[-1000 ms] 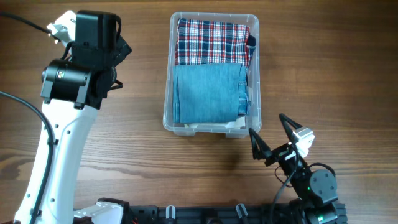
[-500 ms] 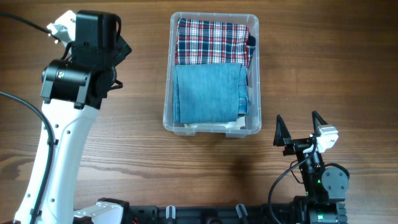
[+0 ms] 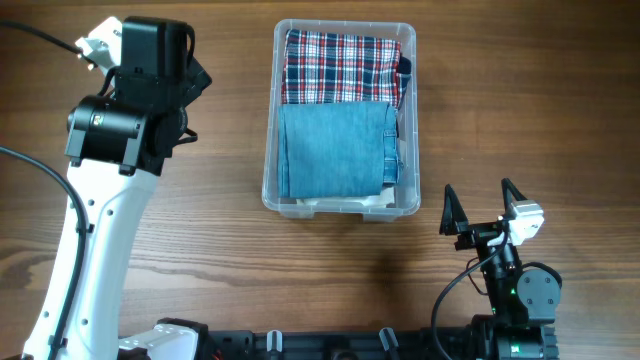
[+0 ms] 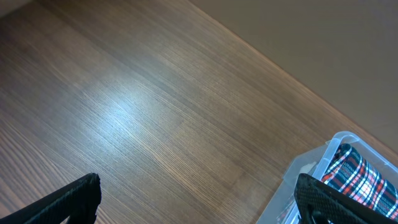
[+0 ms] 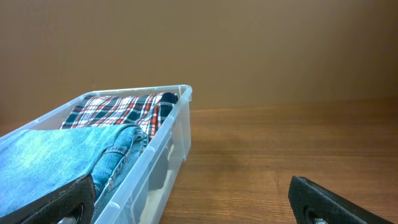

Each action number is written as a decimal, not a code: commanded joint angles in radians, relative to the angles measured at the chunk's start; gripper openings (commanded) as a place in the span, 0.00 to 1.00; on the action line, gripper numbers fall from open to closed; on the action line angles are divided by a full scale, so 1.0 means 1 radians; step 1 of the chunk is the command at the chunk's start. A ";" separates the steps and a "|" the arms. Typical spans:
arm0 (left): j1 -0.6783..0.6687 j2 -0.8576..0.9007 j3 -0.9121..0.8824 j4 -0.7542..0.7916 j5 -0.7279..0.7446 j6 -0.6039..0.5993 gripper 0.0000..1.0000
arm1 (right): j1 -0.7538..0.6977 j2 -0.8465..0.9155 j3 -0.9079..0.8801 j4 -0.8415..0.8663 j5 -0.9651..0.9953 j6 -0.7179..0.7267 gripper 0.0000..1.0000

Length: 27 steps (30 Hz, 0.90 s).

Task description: Pack container

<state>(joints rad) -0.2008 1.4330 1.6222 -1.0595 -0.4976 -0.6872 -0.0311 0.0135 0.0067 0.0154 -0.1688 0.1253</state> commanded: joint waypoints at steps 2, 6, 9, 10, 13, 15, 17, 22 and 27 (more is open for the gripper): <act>0.003 0.001 -0.003 0.000 -0.016 -0.002 1.00 | -0.006 -0.009 -0.002 0.002 -0.020 -0.018 1.00; -0.022 -0.045 -0.027 0.000 -0.016 -0.002 1.00 | -0.006 -0.009 -0.002 0.002 -0.020 -0.018 1.00; -0.037 -0.120 -0.069 0.000 -0.016 -0.002 1.00 | -0.006 -0.009 -0.002 0.002 -0.020 -0.018 1.00; -0.038 -0.151 -0.087 0.000 -0.016 -0.002 1.00 | -0.006 -0.009 -0.002 0.002 -0.020 -0.018 1.00; -0.038 -0.286 -0.175 0.000 -0.016 -0.002 1.00 | -0.006 -0.009 -0.002 0.002 -0.020 -0.018 1.00; -0.037 -0.397 -0.265 0.000 -0.016 -0.002 1.00 | -0.006 -0.009 -0.002 0.002 -0.020 -0.018 1.00; -0.037 -0.504 -0.364 0.000 -0.016 -0.002 1.00 | -0.006 -0.009 -0.002 0.002 -0.020 -0.018 1.00; 0.023 -0.838 -0.689 0.055 -0.059 -0.003 1.00 | -0.006 -0.009 -0.002 0.001 -0.020 -0.018 1.00; 0.093 -1.140 -0.937 0.129 0.078 -0.003 1.00 | -0.006 -0.009 -0.002 0.001 -0.020 -0.018 1.00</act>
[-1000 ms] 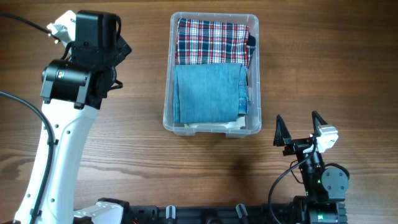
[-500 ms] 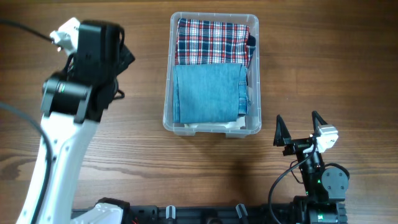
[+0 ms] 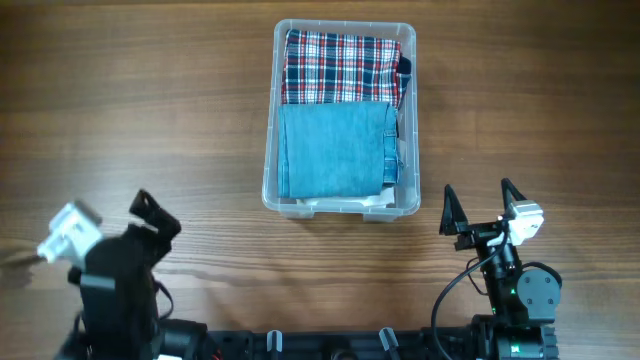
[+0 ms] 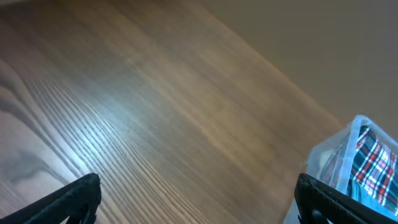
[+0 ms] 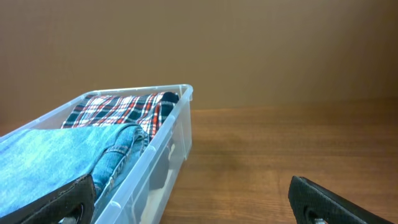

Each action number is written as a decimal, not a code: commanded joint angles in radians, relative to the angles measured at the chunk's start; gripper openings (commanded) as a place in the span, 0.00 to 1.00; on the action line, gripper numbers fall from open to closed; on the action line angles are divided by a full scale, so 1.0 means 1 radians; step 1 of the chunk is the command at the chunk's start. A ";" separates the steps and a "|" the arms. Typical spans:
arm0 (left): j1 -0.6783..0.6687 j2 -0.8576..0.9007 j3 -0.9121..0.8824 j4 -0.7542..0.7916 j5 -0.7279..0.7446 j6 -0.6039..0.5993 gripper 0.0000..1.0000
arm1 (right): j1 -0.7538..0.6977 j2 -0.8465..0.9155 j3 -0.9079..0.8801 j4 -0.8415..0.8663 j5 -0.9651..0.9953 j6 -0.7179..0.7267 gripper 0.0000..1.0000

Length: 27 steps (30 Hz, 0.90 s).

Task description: Pack container

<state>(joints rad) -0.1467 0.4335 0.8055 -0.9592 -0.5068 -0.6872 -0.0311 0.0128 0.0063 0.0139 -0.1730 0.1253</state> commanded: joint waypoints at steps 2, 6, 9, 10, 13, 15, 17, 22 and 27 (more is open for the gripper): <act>0.063 -0.223 -0.200 0.083 0.159 -0.002 1.00 | -0.006 -0.008 -0.001 0.003 -0.016 -0.018 1.00; 0.115 -0.330 -0.349 0.262 0.299 -0.002 1.00 | -0.006 -0.008 -0.001 0.003 -0.016 -0.018 1.00; 0.135 -0.387 -0.464 0.464 0.386 -0.002 1.00 | -0.006 -0.008 -0.001 0.003 -0.016 -0.018 1.00; 0.139 -0.402 -0.501 0.536 0.412 -0.002 1.00 | -0.006 -0.008 -0.001 0.003 -0.016 -0.018 1.00; 0.138 -0.423 -0.586 0.709 0.443 -0.001 1.00 | -0.006 -0.008 -0.001 0.003 -0.016 -0.018 1.00; 0.138 -0.423 -0.635 0.813 0.452 0.000 1.00 | -0.006 -0.008 -0.001 0.003 -0.016 -0.018 1.00; 0.138 -0.423 -0.668 0.877 0.461 0.029 1.00 | -0.006 -0.008 -0.001 0.003 -0.016 -0.018 1.00; 0.138 -0.426 -0.721 0.927 0.499 0.272 1.00 | -0.006 -0.008 -0.001 0.003 -0.016 -0.018 1.00; 0.138 -0.431 -0.763 0.927 0.499 0.385 1.00 | -0.006 -0.008 -0.001 0.003 -0.016 -0.018 1.00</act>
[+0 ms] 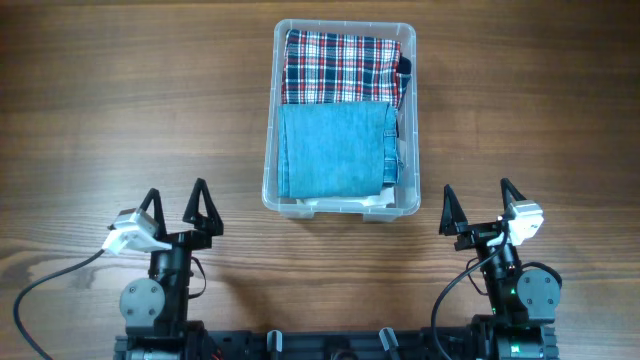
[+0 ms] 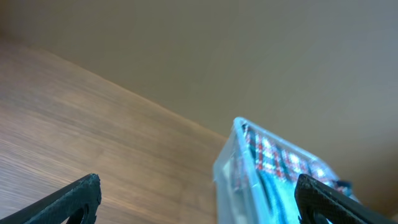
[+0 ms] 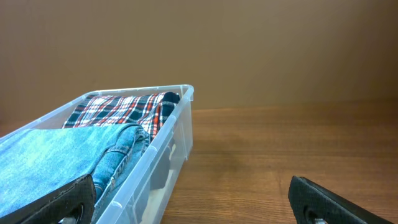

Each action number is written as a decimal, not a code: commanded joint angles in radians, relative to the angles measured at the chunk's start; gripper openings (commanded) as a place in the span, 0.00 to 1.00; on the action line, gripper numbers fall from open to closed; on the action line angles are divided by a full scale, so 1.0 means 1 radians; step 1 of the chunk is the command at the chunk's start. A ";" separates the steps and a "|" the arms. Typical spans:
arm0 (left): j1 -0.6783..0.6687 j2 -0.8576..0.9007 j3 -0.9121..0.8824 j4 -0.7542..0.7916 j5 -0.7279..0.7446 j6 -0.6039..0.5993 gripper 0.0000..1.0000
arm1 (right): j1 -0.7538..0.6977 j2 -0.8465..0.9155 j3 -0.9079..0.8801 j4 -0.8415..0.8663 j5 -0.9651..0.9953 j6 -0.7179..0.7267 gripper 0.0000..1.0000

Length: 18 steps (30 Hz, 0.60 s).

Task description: Pack container

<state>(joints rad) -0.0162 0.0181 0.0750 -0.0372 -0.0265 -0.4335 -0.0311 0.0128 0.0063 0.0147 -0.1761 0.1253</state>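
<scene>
A clear plastic container (image 1: 268, 190) stands at the table's top middle. Inside lie a folded plaid shirt (image 1: 340, 66) at the far end and folded blue jeans (image 1: 335, 150) in front, over something white. My left gripper (image 1: 176, 204) rests open near the front edge, left of the container, nothing between its fingers. At the front right my right gripper (image 1: 484, 209) is open and empty as well. The right wrist view shows the container (image 3: 171, 140) with jeans (image 3: 74, 149) and plaid shirt (image 3: 121, 107). The left wrist view is blurred, showing the container (image 2: 233, 168) at right.
Bare wooden table (image 1: 120, 120) surrounds the container on all sides. A brown wall (image 3: 249, 43) rises behind the table in the wrist views. Both arm bases sit at the front edge.
My left arm has settled at the front edge with its gripper upright and facing the container; before it was lower left and tilted. The right arm and the clothes are unchanged.
At first my left arm reached high over the table's left side, gripper open near the container's far left. Then it was pulled back to the front left corner. Now it sits parked at the front. The right arm stayed parked and the container stayed packed throughout.
</scene>
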 commanded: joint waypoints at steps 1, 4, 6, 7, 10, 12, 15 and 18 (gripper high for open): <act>0.008 -0.016 -0.041 0.004 0.019 0.143 1.00 | -0.006 -0.008 -0.001 0.002 -0.013 -0.018 1.00; 0.008 -0.016 -0.069 -0.017 0.051 0.206 1.00 | -0.006 -0.008 -0.001 0.002 -0.013 -0.018 1.00; 0.008 -0.016 -0.069 -0.037 0.079 0.269 1.00 | -0.006 -0.008 -0.001 0.002 -0.013 -0.018 1.00; 0.008 -0.016 -0.069 -0.035 0.090 0.312 1.00 | -0.006 -0.008 -0.001 0.002 -0.013 -0.018 1.00; 0.008 -0.016 -0.069 -0.036 0.090 0.411 1.00 | -0.006 -0.008 -0.001 0.002 -0.013 -0.018 1.00; 0.008 -0.016 -0.069 -0.036 0.089 0.481 1.00 | -0.006 -0.008 -0.001 0.002 -0.013 -0.018 1.00; 0.008 -0.016 -0.069 -0.038 0.054 0.509 1.00 | -0.006 -0.008 -0.001 0.002 -0.013 -0.018 1.00; 0.022 -0.016 -0.069 -0.038 0.056 0.504 1.00 | -0.006 -0.008 -0.001 0.002 -0.013 -0.018 1.00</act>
